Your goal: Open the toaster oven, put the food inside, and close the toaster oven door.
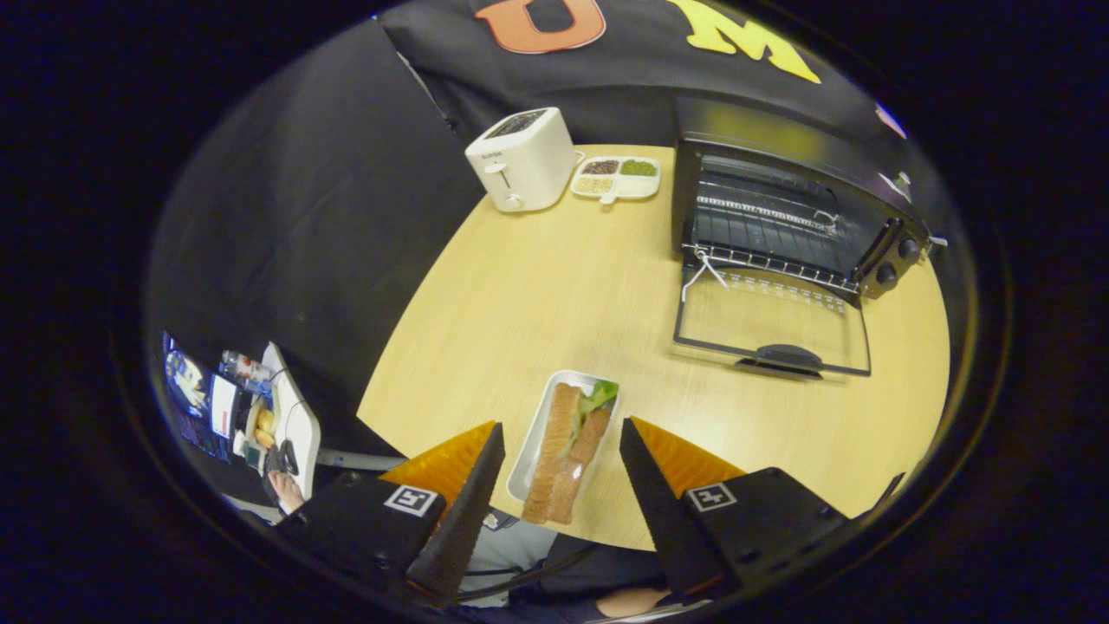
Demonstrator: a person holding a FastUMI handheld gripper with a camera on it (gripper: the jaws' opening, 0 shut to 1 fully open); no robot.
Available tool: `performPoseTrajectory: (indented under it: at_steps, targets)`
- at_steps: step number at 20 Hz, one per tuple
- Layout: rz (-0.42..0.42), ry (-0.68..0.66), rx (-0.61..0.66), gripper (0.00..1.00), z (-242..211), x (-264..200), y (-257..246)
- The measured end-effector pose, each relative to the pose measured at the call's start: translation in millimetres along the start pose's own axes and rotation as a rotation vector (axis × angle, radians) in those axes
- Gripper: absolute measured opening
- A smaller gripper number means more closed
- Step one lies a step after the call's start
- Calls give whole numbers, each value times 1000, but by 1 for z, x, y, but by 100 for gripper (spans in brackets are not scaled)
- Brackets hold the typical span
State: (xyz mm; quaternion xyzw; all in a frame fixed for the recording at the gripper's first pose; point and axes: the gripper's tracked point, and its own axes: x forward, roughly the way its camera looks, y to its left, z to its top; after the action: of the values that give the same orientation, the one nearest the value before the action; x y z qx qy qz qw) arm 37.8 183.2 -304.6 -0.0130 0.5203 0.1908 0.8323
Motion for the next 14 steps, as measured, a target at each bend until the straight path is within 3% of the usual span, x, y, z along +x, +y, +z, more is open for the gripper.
performPoseTrajectory:
  at_steps: [6,11,14]
  targets:
    - [10,156,47,69,-17,17,3]
    - [-42,145,25,46,-18,17,3]
    - [-41,136,20,39,-18,11,3]
